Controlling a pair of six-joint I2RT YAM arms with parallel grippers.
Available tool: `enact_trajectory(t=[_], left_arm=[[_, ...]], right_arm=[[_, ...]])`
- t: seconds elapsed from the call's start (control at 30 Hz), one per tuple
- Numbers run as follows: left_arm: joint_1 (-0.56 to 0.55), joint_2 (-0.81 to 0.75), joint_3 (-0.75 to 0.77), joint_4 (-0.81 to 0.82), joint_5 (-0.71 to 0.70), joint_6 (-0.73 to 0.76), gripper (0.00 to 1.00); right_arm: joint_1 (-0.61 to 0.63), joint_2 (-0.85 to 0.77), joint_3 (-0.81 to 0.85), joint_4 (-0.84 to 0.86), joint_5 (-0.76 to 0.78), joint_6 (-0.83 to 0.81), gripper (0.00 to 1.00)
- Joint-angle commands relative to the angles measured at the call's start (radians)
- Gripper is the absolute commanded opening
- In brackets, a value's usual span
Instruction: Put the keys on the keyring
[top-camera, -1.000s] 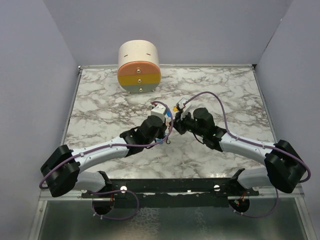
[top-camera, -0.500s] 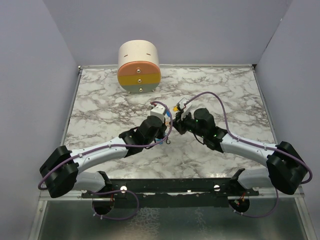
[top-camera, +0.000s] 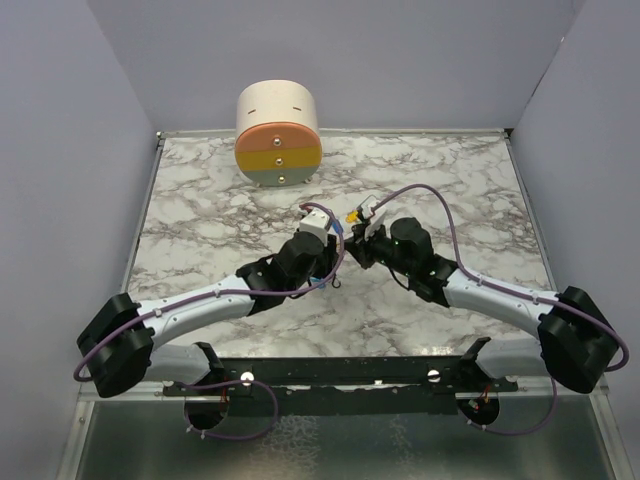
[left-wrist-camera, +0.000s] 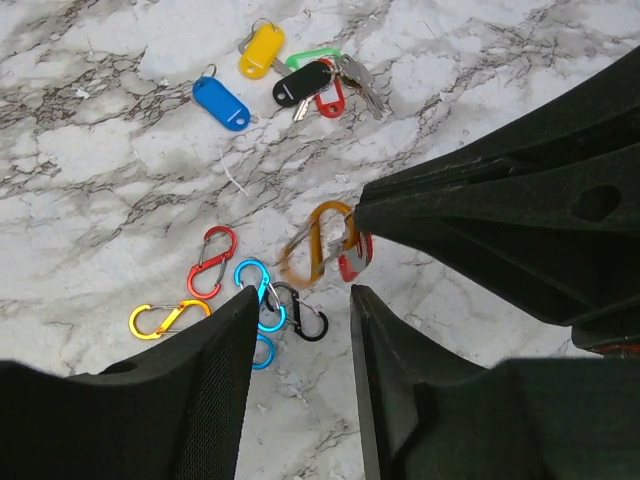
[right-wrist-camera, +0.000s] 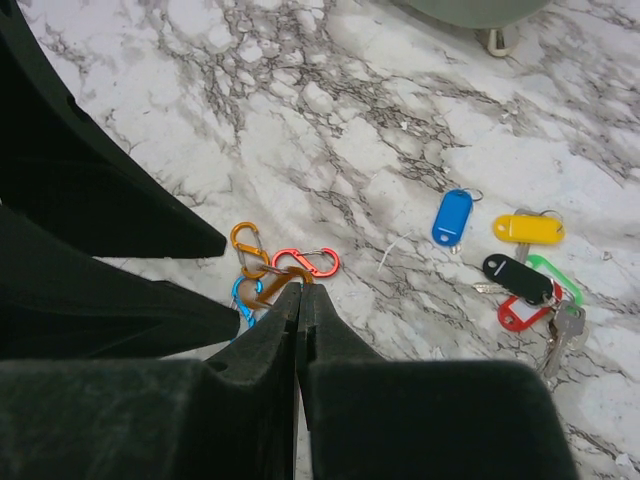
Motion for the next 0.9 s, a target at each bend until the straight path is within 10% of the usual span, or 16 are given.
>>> enact_trajectory(t=[0.0, 0.5, 0.87], left_arm=[[0.003, -0.054, -0.022, -0.036, -0.040, -0.004, 0.50], [0.012, -0.182, -0.135, -0.010, -0.187, -0.038, 0.81], [0.016, -0.079, -0.163, 0.092, -0.177, -0.041, 0.93]], right_arm=[[0.003, -0.038, -0.012, 0.011, 0.075, -0.008, 0.01], [-0.039, 0.067, 0.080, -0.145, 0.554, 0.155, 0.01], [-0.345, 0.243, 0.202, -0.190, 0.491, 0.212, 0.01]])
